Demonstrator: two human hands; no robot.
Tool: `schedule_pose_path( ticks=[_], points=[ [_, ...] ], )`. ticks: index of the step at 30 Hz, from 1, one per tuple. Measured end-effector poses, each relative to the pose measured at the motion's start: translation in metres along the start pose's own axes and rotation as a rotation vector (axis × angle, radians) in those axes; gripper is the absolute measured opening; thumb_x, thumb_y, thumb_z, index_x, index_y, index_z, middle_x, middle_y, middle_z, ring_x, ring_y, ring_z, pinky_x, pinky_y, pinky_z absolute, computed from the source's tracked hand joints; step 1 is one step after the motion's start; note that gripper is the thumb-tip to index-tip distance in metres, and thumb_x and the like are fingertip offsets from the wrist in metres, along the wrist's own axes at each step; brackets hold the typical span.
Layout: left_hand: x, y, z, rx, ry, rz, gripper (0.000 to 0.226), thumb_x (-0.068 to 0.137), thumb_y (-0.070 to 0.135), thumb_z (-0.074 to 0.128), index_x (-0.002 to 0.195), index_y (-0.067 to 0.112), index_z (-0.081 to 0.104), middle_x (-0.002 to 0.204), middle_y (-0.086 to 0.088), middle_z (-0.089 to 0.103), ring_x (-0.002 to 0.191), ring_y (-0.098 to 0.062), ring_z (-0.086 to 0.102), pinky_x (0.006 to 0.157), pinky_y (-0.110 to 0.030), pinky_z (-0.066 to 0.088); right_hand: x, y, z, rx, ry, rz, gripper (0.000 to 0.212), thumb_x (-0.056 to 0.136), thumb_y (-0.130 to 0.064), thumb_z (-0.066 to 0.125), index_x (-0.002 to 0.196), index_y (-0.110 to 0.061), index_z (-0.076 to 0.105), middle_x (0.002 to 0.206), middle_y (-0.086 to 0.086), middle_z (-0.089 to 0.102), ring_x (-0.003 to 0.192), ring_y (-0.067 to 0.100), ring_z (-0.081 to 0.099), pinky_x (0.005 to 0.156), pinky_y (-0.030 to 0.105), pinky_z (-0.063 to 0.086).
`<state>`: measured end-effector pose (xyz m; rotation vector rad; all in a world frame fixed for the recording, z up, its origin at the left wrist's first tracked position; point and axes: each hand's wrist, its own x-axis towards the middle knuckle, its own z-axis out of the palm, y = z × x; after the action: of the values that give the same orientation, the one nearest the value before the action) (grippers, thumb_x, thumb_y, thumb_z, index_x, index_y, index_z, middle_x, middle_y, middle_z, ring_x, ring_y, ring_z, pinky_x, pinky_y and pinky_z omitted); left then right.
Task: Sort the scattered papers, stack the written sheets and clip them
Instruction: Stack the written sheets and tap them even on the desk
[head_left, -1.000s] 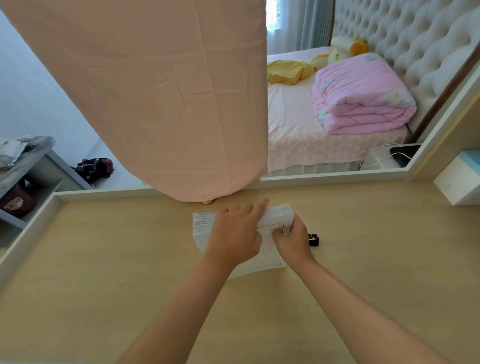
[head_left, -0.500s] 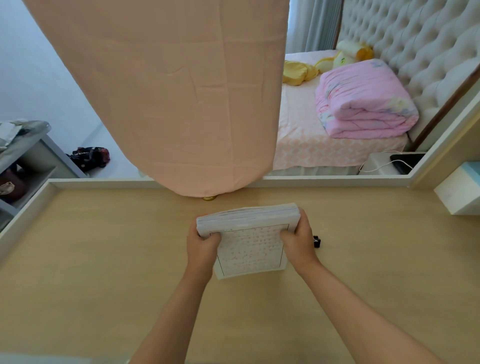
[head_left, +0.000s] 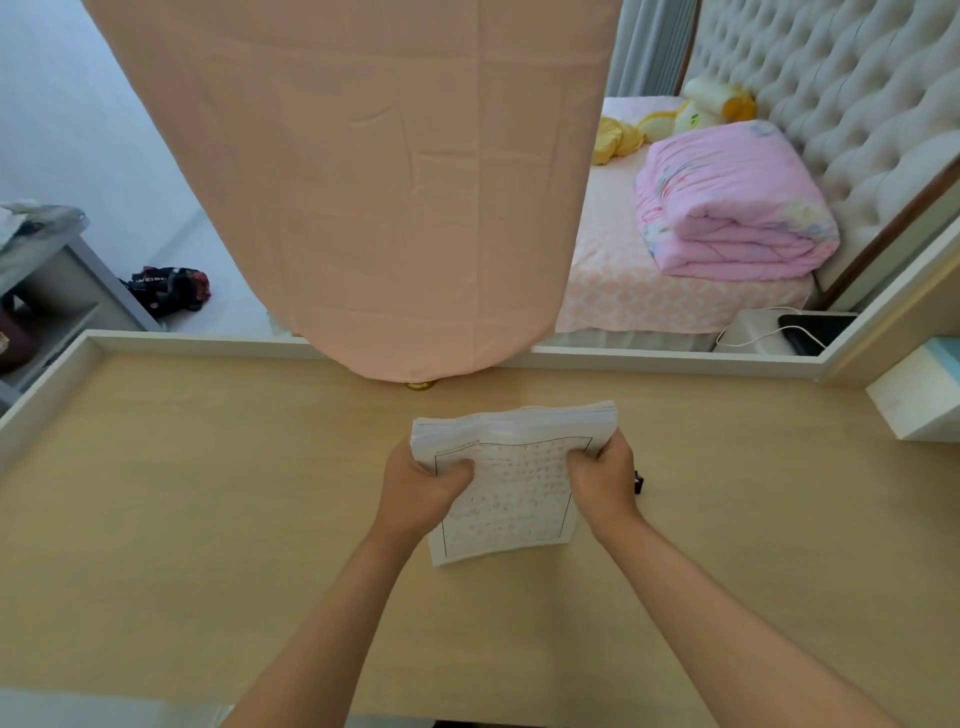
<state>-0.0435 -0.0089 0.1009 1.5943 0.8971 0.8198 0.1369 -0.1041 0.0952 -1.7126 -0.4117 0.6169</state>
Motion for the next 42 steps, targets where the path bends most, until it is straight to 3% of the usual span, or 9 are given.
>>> schedule_pose_path(
  ticks=[3, 6, 8, 11, 14, 23, 28, 35, 42],
  points=[
    [0.008, 0.017, 0.003, 0.102, -0.012, 0.020, 0.035, 0.075, 0.003, 0.072, 0.104, 0.022, 0.072, 0.093, 0.010, 0.075, 0.087, -0.007, 0.072, 0.074, -0.028, 0.059, 0.004, -0.015, -0.003, -0.131, 0.058, 0.043, 0.040, 0.080, 0.004, 0.054, 0.113, -0.018, 0.054, 0.109, -0.001, 0.060, 0.106, 0.026, 0.058, 0.075, 0.030, 0.049],
    [0.021, 0.038, 0.001, 0.359, -0.098, 0.136, 0.024, 0.071, 0.016, 0.071, 0.094, 0.025, 0.068, 0.075, 0.013, 0.069, 0.067, -0.005, 0.064, 0.057, -0.026, 0.052, 0.007, -0.044, -0.023, -0.471, 0.100, -0.546, 0.087, 0.070, 0.000, 0.065, 0.148, -0.012, 0.028, 0.146, 0.007, 0.034, 0.138, 0.025, 0.032, 0.114, 0.040, 0.031],
    [0.026, 0.053, 0.005, 0.585, -0.132, 0.301, 0.020, 0.069, 0.022, 0.068, 0.088, 0.024, 0.063, 0.070, 0.012, 0.064, 0.061, -0.010, 0.056, 0.053, -0.032, 0.048, 0.004, -0.081, -0.029, -0.736, -0.242, -0.781, 0.095, 0.071, -0.011, 0.070, 0.153, -0.023, 0.024, 0.145, -0.005, 0.042, 0.133, 0.013, 0.036, 0.116, 0.035, 0.028],
    [0.032, 0.067, 0.014, 0.771, -0.176, 0.482, 0.021, 0.068, 0.028, 0.064, 0.089, 0.025, 0.063, 0.073, 0.009, 0.065, 0.062, -0.011, 0.055, 0.052, -0.033, 0.048, 0.003, -0.101, -0.022, -0.957, -0.550, -0.618, 0.054, 0.076, -0.025, 0.070, 0.124, -0.041, 0.054, 0.107, -0.018, 0.064, 0.097, 0.010, 0.059, 0.083, 0.028, 0.049],
    [0.039, 0.068, 0.016, 0.848, -0.170, 0.484, 0.019, 0.068, 0.033, 0.061, 0.083, 0.022, 0.061, 0.071, 0.007, 0.064, 0.061, -0.014, 0.054, 0.053, -0.039, 0.048, 0.007, -0.092, -0.016, -0.852, -0.539, -0.475, 0.018, 0.075, -0.031, 0.075, 0.091, -0.032, 0.066, 0.089, -0.009, 0.068, 0.084, 0.017, 0.063, 0.074, 0.037, 0.053],
    [0.036, 0.025, -0.063, 0.924, -0.524, 0.024, 0.033, 0.071, 0.035, 0.067, 0.103, 0.037, 0.057, 0.084, 0.013, 0.067, 0.074, -0.006, 0.062, 0.067, -0.036, 0.056, 0.016, -0.072, -0.040, -0.417, -0.472, -0.098, 0.014, 0.076, -0.014, 0.083, 0.075, -0.011, 0.069, 0.053, -0.010, 0.053, 0.046, 0.011, 0.044, 0.049, 0.027, 0.038],
    [0.032, 0.016, -0.090, 0.742, -0.272, -0.022, 0.017, 0.072, 0.022, 0.076, 0.079, 0.036, 0.068, 0.071, 0.012, 0.069, 0.063, -0.006, 0.063, 0.056, -0.031, 0.053, 0.017, -0.044, -0.044, -0.289, -0.390, -0.075, 0.013, 0.075, -0.014, 0.085, 0.086, -0.015, 0.078, 0.085, 0.010, 0.076, 0.081, 0.031, 0.073, 0.076, 0.048, 0.059],
    [0.014, -0.018, -0.071, 0.492, -0.066, 0.028, 0.037, 0.070, 0.010, 0.083, 0.087, 0.040, 0.070, 0.078, 0.015, 0.071, 0.074, -0.004, 0.066, 0.062, -0.020, 0.051, 0.008, 0.035, -0.038, -0.099, -0.339, 0.011, 0.023, 0.079, -0.002, 0.079, 0.092, -0.021, 0.075, 0.088, -0.011, 0.077, 0.090, 0.000, 0.070, 0.076, 0.016, 0.051],
    [-0.011, -0.073, -0.053, -0.016, 0.110, -0.138, 0.049, 0.070, 0.018, 0.083, 0.113, 0.024, 0.061, 0.100, 0.002, 0.069, 0.094, -0.013, 0.067, 0.080, -0.035, 0.056, 0.018, 0.081, -0.036, -0.106, -0.284, 0.018, 0.048, 0.079, 0.007, 0.075, 0.116, -0.021, 0.065, 0.109, -0.004, 0.070, 0.104, 0.008, 0.064, 0.089, 0.028, 0.051]
  ],
)
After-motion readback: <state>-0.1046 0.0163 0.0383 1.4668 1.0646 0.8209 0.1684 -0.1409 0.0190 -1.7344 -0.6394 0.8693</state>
